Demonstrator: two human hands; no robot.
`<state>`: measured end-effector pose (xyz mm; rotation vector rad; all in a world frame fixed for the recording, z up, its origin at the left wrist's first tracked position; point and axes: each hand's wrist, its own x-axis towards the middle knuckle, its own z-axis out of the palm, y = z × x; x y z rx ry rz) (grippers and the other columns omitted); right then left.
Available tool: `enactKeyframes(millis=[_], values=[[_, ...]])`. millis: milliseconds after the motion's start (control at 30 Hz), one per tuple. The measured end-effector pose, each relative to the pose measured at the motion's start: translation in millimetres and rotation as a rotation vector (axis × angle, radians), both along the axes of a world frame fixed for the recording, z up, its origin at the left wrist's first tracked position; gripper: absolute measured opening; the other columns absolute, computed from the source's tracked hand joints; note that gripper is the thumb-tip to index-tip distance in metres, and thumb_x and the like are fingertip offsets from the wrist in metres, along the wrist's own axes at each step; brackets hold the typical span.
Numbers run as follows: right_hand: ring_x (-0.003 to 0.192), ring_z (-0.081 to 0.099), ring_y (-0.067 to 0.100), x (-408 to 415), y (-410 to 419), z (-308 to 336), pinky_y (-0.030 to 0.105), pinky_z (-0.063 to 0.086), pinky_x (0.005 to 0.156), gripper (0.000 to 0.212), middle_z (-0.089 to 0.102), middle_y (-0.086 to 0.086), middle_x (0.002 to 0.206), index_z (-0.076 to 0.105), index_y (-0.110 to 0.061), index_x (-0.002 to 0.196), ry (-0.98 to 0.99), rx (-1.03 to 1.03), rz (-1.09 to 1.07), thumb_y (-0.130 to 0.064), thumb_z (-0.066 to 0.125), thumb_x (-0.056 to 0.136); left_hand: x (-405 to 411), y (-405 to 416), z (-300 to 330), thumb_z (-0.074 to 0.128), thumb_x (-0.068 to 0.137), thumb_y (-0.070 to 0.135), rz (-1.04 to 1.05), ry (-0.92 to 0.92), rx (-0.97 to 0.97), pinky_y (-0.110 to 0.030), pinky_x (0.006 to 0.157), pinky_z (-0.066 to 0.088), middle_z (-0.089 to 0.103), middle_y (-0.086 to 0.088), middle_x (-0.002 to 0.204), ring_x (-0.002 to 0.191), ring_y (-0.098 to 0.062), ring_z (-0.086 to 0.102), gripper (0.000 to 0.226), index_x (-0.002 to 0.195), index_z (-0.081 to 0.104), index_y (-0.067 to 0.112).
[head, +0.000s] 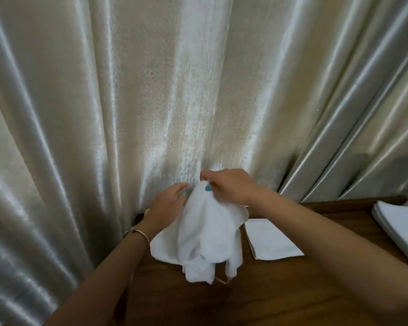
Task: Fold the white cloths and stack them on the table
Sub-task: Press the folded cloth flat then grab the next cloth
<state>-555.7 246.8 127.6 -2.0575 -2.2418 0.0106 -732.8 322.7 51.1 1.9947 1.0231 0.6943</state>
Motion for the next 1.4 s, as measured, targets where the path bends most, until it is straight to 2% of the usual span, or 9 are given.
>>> enactKeyframes(millis=[167,400,533,833,933,1033,1100,1200,1400], values=[[0.09,0.053,0.016,16,-21,23,0.035,0.039,0.071,0.025,0.057,-0.007,0.106,0.044,-0.039,0.109,0.109,0.078,0.059,-0.023,0.04,0.091,28,-18,51,0.045,0.098,0.033,-0.207,-0.284,-0.138,-0.008,0.08,0.045,0.062,0.018,0.111,0.095,0.012,0.058,0.02,0.107,0.059,0.045],[0.078,0.057,0.017,55,-59,44,0.036,0.048,0.071,0.011,0.064,-0.004,0.086,0.053,-0.031,0.099,0.329,0.044,-0.067,-0.038,0.056,0.092,72,-33,72,0.074,0.079,0.033,-0.414,0.064,0.29,-0.018,0.069,0.046,0.066,0.009,0.095,0.084,-0.006,0.061,0.031,0.107,0.062,0.024],[0.084,0.061,0.012,82,-86,47,0.037,0.053,0.076,0.038,0.065,-0.006,0.093,0.056,-0.031,0.098,0.448,0.013,-0.137,-0.052,0.074,0.072,107,-53,73,0.062,0.088,0.024,-0.4,0.014,0.313,-0.025,0.069,0.044,0.066,-0.003,0.088,0.084,-0.017,0.062,0.013,0.091,0.064,0.012],[0.12,0.05,0.009,164,-149,40,0.02,0.047,0.095,0.104,0.047,-0.011,0.134,0.025,-0.039,0.145,0.597,-0.245,-0.147,-0.025,0.088,0.065,175,-91,87,0.051,0.095,0.032,-0.058,-0.43,-0.165,-0.018,0.063,0.041,0.063,0.009,0.095,0.084,-0.004,0.058,0.019,0.11,0.057,0.023],[0.107,0.059,0.018,181,-156,31,0.02,0.052,0.085,0.076,0.055,-0.004,0.121,0.041,-0.031,0.139,0.627,0.044,-0.111,-0.017,0.08,0.075,211,-112,89,0.055,0.091,0.037,0.012,-0.544,-0.238,-0.027,0.069,0.05,0.068,-0.002,0.096,0.088,-0.016,0.064,0.024,0.107,0.061,0.02],[0.083,0.064,0.013,203,-161,40,0.026,0.05,0.073,0.021,0.067,-0.013,0.085,0.067,-0.028,0.089,0.86,0.346,-0.091,-0.009,0.064,0.083,244,-131,83,0.056,0.09,0.036,0.108,-0.592,-0.245,-0.031,0.07,0.052,0.069,-0.006,0.092,0.086,-0.02,0.066,0.025,0.099,0.063,0.014],[0.063,0.051,0.003,209,-159,52,0.021,0.04,0.06,0.025,0.058,-0.016,0.061,0.061,-0.028,0.065,0.93,0.457,-0.174,-0.009,0.053,0.08,256,-137,78,0.057,0.088,0.034,0.231,-0.54,-0.137,-0.032,0.074,0.048,0.062,-0.004,0.096,0.096,-0.025,0.063,0.027,0.102,0.058,0.011],[0.072,0.052,0.009,228,-159,64,0.019,0.037,0.059,0.024,0.06,-0.006,0.079,0.061,-0.022,0.083,0.873,0.472,-0.247,-0.001,0.05,0.081,273,-175,83,0.062,0.085,0.021,0.452,-0.595,0.137,-0.027,0.085,0.043,0.048,0.005,0.107,0.096,-0.013,0.05,0.025,0.109,0.053,0.022],[0.071,0.058,0.019,248,-174,70,0.03,0.046,0.062,0.03,0.06,-0.002,0.076,0.057,-0.028,0.091,0.673,0.456,-0.305,-0.019,0.059,0.062,299,-248,107,0.062,0.07,0.022,0.026,-0.579,0.127,-0.018,0.074,0.053,0.056,0.006,0.1,0.087,-0.005,0.058,0.042,0.11,0.052,0.023]])
